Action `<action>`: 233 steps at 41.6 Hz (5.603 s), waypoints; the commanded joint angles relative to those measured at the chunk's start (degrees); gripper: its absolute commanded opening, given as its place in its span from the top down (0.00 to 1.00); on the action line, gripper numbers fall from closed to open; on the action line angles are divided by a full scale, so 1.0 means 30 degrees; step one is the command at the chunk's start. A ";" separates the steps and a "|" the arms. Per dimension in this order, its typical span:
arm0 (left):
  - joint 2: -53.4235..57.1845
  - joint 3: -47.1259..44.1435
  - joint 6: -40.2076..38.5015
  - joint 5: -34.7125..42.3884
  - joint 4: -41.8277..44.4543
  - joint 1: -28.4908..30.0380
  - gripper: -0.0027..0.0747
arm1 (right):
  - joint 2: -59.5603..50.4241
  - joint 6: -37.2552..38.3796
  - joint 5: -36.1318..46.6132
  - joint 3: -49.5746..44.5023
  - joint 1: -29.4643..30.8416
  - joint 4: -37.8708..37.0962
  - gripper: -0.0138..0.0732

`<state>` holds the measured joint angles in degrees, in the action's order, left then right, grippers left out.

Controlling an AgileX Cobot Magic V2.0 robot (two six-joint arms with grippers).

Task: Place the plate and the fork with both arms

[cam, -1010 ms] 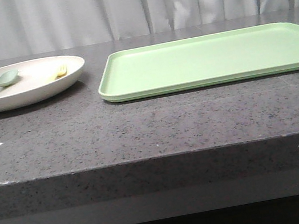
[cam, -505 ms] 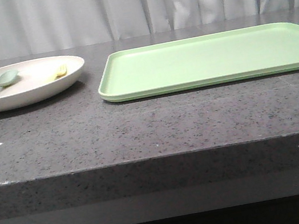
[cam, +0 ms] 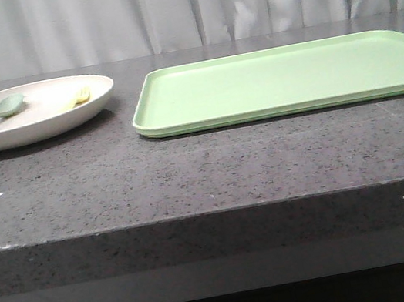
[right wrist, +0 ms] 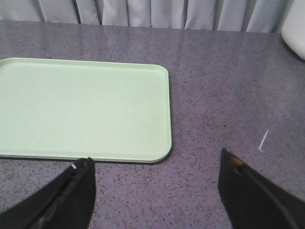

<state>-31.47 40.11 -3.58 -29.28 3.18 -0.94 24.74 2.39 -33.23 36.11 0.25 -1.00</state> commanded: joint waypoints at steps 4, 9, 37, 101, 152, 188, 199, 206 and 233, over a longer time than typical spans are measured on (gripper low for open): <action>-0.2901 0.2773 -0.0143 -0.0878 0.1026 -0.0149 0.38 | 0.0265 -0.0065 0.1332 0.0659 0.0077 -0.0240 0.20; -0.5186 0.4317 -0.0040 -0.2449 0.1518 -0.0149 0.38 | 0.0265 -0.0065 0.1332 0.0659 0.0077 -0.0240 0.20; -1.8813 1.4843 0.9092 -0.9671 -0.9066 0.4614 0.38 | 0.0265 -0.0065 0.1332 0.0659 0.0077 -0.0240 0.20; -2.8496 2.3569 0.9135 -1.2885 -0.9363 0.3583 0.99 | 0.0265 -0.0065 0.1270 0.0659 0.0077 -0.0240 0.20; -2.7843 2.4373 0.7243 -1.4514 -1.4445 0.3855 0.99 | 0.0265 -0.0065 0.1270 0.0659 0.0077 -0.0240 0.20; -2.7843 2.4409 0.2546 -1.0316 -1.4656 -0.2745 0.99 | 0.0265 -0.0065 0.1270 0.0659 0.0077 -0.0240 0.20; -2.8491 2.5066 0.0506 -0.8523 -1.4453 -0.5152 0.99 | 0.0265 -0.0065 0.1270 0.0659 0.0077 -0.0240 0.20; -2.9898 2.7296 -0.1265 -0.8558 -1.3850 -0.6400 0.99 | 0.0265 -0.0065 0.1270 0.0659 0.0077 -0.0240 0.20; -3.2494 3.1224 -0.7394 -0.9333 -0.8112 -0.9348 0.99 | 0.0265 -0.0065 0.1270 0.0659 0.0077 -0.0240 0.20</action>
<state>-133.27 131.47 -24.15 -59.26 -19.78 -28.36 24.74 2.39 -33.63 36.11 0.25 -1.00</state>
